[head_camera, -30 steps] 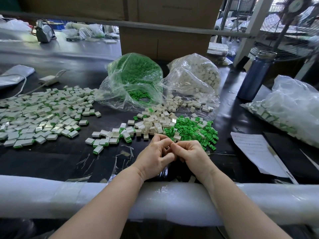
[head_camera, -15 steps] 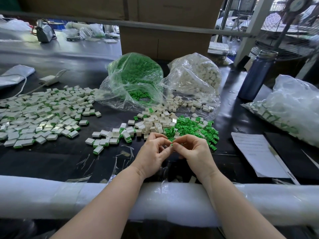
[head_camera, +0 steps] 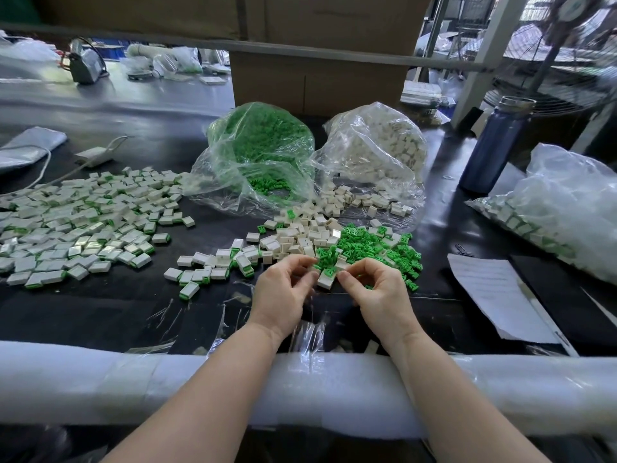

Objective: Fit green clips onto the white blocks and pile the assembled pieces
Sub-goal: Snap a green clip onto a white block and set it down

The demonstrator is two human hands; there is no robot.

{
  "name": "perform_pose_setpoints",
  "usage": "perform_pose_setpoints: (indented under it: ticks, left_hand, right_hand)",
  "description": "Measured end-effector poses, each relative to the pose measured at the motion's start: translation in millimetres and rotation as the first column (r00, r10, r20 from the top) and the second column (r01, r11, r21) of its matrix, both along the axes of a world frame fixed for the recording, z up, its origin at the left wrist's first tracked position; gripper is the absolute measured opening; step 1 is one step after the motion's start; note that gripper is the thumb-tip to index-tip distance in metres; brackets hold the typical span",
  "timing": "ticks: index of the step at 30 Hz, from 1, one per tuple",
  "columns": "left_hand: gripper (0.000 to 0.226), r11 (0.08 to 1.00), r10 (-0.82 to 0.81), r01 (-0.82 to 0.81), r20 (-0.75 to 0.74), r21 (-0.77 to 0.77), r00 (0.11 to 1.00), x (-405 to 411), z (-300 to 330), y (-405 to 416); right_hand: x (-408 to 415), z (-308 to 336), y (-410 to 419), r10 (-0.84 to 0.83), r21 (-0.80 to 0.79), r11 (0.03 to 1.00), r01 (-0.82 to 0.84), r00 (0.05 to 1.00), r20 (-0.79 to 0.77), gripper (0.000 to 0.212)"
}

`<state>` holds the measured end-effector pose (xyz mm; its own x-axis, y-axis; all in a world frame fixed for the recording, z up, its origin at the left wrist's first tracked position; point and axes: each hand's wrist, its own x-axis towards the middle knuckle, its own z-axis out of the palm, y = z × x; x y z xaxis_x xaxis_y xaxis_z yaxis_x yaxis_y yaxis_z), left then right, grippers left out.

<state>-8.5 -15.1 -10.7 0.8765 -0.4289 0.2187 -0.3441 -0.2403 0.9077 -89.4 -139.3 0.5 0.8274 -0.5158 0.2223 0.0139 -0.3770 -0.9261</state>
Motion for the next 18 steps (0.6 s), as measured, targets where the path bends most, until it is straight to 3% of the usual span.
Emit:
perform_pose_setpoints:
  ticks: [3,8,12,18]
  left_hand:
    - [0.018,0.978,0.195,-0.196,-0.021,-0.064,0.981,2.8,0.9,2.3]
    - [0.024,0.901,0.434,-0.434,0.097,-0.029,0.896,9.2,2.2,7.3]
    - [0.035,0.873,0.482,-0.486,0.074,0.045,0.873,9.8,1.8,7.3]
    - [0.041,0.856,0.433,-0.442,0.095,0.269,0.896,7.2,2.9,6.1]
  right_hand:
    - [-0.8,0.7,0.0,-0.039,-0.021,0.999,0.039,0.999,-0.007,0.015]
    - [-1.0,-0.2,-1.2,-0.1,-0.061,0.993,0.098,0.995,-0.03,0.013]
    - [1.0,-3.2,-2.3,-0.176,-0.158,0.973,0.167,0.984,-0.043,0.014]
    - [0.7,-5.6,-5.4,-0.263,-0.244,0.939,0.242,0.963,-0.053,0.014]
